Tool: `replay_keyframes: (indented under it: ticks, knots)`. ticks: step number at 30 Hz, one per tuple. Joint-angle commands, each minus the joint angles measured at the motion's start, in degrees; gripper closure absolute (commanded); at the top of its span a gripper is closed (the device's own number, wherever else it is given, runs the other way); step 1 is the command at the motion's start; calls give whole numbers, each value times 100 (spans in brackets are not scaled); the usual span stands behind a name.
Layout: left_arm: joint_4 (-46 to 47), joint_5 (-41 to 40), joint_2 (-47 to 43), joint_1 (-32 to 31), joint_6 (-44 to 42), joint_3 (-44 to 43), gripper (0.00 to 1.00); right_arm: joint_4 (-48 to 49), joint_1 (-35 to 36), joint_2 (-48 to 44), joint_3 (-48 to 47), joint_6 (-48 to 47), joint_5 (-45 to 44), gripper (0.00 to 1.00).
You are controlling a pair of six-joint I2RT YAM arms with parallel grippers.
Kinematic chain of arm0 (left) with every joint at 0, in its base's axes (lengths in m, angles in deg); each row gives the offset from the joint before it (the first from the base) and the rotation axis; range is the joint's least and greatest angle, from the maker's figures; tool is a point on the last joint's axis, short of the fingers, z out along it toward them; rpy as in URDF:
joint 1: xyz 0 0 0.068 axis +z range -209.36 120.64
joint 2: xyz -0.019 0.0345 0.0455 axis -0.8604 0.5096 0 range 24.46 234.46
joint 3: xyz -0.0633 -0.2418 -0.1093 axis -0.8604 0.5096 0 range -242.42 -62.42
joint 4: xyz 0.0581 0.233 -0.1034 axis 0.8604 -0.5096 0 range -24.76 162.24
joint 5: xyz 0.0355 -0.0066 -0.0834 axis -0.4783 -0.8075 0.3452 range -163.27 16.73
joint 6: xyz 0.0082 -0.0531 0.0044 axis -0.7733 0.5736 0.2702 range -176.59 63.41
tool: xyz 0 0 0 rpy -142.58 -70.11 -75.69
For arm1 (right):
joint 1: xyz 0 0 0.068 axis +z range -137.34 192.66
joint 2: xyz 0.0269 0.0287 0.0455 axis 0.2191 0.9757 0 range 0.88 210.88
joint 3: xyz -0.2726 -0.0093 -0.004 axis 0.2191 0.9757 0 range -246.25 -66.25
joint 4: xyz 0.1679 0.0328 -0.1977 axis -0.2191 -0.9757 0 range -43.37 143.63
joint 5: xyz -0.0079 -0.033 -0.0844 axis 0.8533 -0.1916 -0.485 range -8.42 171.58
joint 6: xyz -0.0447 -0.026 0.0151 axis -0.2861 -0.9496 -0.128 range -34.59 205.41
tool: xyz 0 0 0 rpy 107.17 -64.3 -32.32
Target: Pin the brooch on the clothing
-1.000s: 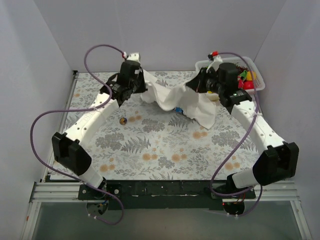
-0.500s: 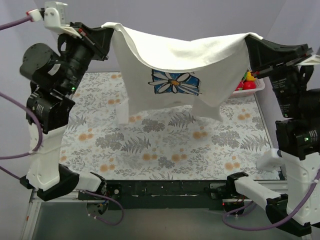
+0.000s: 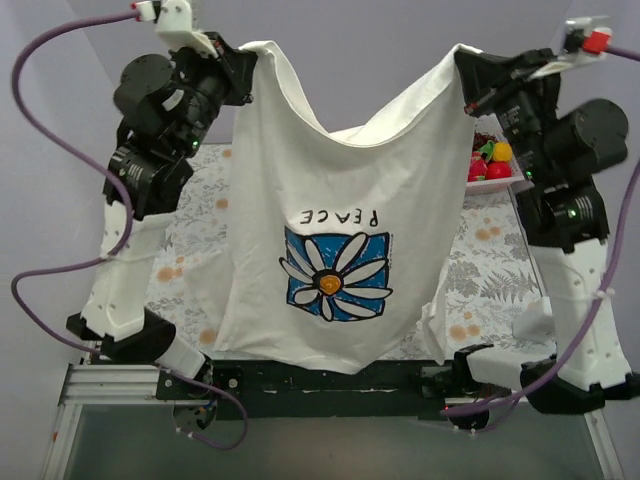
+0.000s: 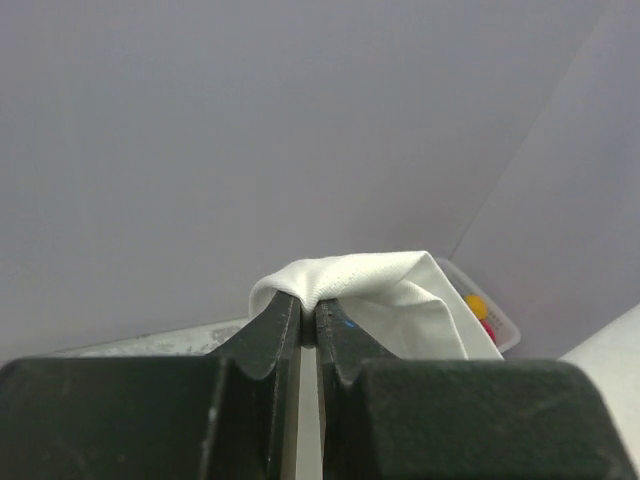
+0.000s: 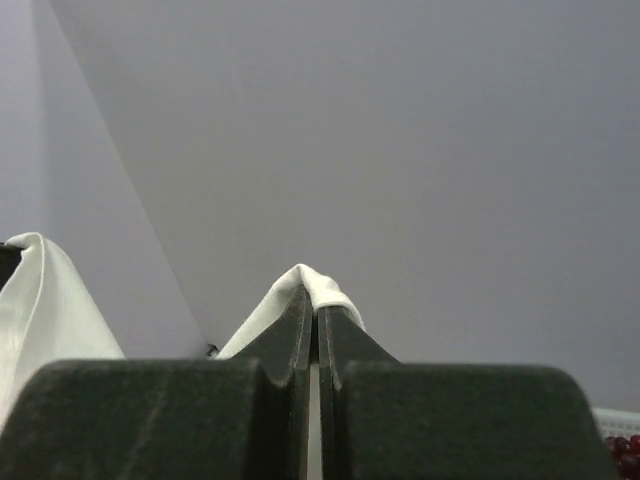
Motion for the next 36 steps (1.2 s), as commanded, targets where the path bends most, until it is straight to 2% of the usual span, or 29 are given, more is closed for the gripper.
replay_keyframes:
  ticks: [1,6,10,13,17,23,26,29,33,36]
  knots:
    - [2,-167,465,217,-114,-381,100,-381,-9,984,-748,-269,-14,99]
    - [230,-9,1081,657,-114,-1234,100,-725,-70,2178,-2599,-278,198,99]
    - [836,-34,1090,903,-149,-1306,100,-341,-193,2384,-3141,-32,216,99]
    - [986,-69,985,912,-280,-1227,100,187,-229,2041,-2660,109,145,99]
    - [917,-219,792,912,-325,-876,100,208,-220,1751,-2201,197,224,99]
    - [908,-228,116,912,79,722,100,-170,-220,1417,-1052,215,453,99]
    - [934,-245,-402,912,264,1549,100,-197,-220,943,-95,188,444,99]
    - [1048,-254,-1044,912,387,2173,100,-223,-229,328,444,101,304,99]
    - [1312,-26,-1651,912,527,2447,100,-48,-220,-480,964,100,171,99]
    - [1233,229,-1644,912,528,2106,100,-109,-220,-684,824,65,171,99]
